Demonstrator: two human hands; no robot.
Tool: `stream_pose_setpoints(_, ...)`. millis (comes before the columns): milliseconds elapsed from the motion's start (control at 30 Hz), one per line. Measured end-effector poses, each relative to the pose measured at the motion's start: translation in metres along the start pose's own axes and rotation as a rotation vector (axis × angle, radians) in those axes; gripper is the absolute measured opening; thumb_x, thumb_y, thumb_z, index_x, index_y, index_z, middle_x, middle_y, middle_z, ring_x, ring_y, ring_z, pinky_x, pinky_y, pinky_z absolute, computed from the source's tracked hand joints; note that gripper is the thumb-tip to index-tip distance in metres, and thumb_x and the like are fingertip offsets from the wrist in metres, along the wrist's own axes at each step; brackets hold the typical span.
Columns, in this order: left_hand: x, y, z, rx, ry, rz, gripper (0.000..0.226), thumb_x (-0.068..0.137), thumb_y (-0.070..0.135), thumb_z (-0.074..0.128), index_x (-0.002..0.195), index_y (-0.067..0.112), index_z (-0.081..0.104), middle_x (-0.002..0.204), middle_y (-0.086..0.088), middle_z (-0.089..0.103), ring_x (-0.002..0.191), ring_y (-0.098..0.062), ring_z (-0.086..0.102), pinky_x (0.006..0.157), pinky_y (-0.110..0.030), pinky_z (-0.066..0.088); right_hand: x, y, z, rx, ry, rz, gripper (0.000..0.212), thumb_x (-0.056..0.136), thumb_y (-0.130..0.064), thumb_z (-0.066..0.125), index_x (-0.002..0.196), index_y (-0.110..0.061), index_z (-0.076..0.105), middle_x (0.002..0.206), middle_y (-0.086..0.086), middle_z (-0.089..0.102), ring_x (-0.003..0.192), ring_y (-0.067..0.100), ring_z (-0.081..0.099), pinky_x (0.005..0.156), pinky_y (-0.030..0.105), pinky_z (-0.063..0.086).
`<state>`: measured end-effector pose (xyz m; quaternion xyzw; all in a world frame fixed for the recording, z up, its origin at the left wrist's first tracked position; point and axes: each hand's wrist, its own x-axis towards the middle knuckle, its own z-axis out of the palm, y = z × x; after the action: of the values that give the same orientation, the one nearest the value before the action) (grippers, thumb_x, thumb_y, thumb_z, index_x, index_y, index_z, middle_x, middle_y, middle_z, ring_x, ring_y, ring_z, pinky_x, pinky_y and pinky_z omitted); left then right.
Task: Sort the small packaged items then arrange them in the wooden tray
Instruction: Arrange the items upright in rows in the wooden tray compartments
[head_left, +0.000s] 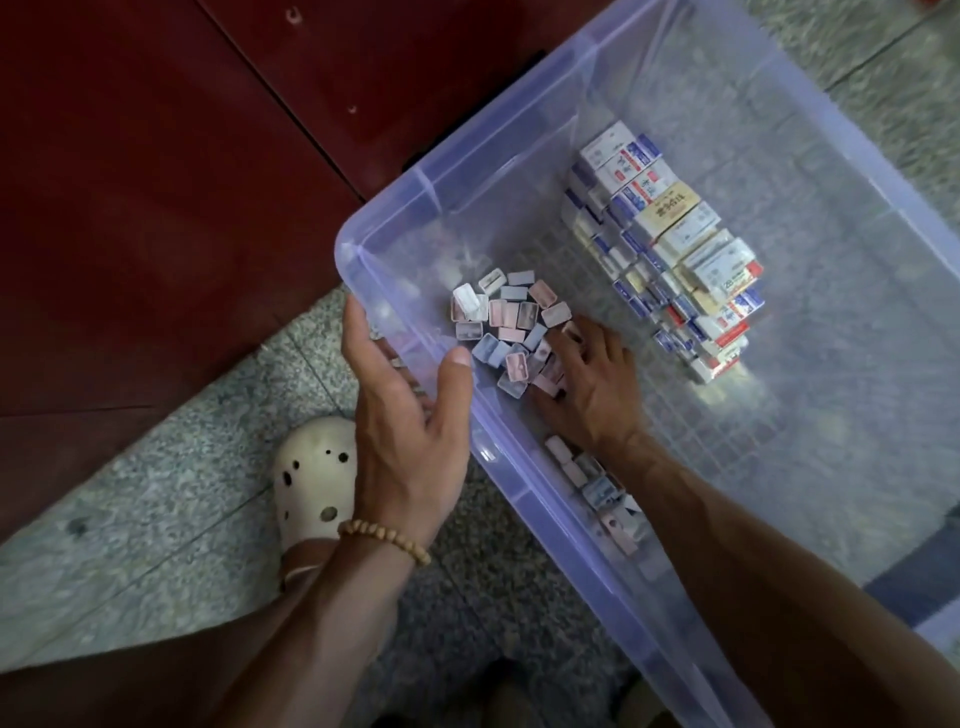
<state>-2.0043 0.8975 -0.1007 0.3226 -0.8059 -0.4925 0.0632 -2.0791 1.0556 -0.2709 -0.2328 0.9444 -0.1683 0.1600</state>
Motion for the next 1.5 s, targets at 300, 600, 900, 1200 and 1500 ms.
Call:
stream_pose_setpoints(300,0.001,0.004,-0.001,0.014,0.012,-0.04,0.079,0.091,0.041,0.056,0.153,0.027,0.008,0.132,-0.002,0.057,0.092,-0.003,0.064,0.067,-0.011,0.051,0.009,-0.006,-0.007,-0.115,0.026,-0.089,0.051,0.082,-0.048,0.047,0.108,-0.005,0.06,0.115,0.022,0.057,0.096,0.041,0.054,0.067,0.044,0.052)
stream_pose_setpoints(600,-0.006,0.003,0.001,0.046,0.031,-0.081,0.076,0.094,0.039,0.056,0.153,0.028,0.01,0.115,0.008,0.057,0.082,-0.003,0.063,0.062,-0.009,0.048,0.011,-0.006,-0.009,-0.091,0.017,-0.068,0.03,0.087,-0.025,0.063,0.109,-0.004,0.064,0.119,0.024,0.056,0.094,0.044,0.058,0.058,0.038,0.046)
stream_pose_setpoints(900,-0.017,0.012,-0.002,0.05,0.003,-0.137,0.074,0.091,0.042,0.055,0.152,0.03,0.014,0.114,0.013,0.052,0.085,-0.006,0.061,0.061,-0.02,0.052,0.014,-0.016,-0.029,0.468,0.029,0.292,0.019,0.086,-0.018,0.06,0.101,-0.013,0.071,0.111,0.011,0.059,0.09,0.028,0.058,0.068,0.031,0.05)
stream_pose_setpoints(1200,-0.025,0.034,-0.032,-0.017,0.19,-0.133,0.018,0.094,0.032,0.056,0.112,0.03,0.057,0.115,0.005,0.058,0.097,-0.005,0.058,0.07,-0.014,0.046,0.0,-0.062,-0.117,1.472,-0.039,0.726,0.018,0.098,-0.013,0.056,0.081,-0.012,0.051,0.068,0.007,0.053,0.052,0.017,0.05,0.046,0.028,0.041)
stream_pose_setpoints(1500,-0.006,0.103,-0.038,-0.045,0.027,0.079,0.007,0.093,0.021,0.059,0.098,0.025,0.063,0.106,0.009,0.057,0.091,0.009,0.056,0.068,-0.009,0.047,-0.003,-0.112,-0.208,1.976,0.084,0.771,0.009,0.094,-0.018,0.06,0.09,-0.011,0.057,0.071,0.006,0.058,0.056,0.017,0.055,0.045,0.024,0.046)
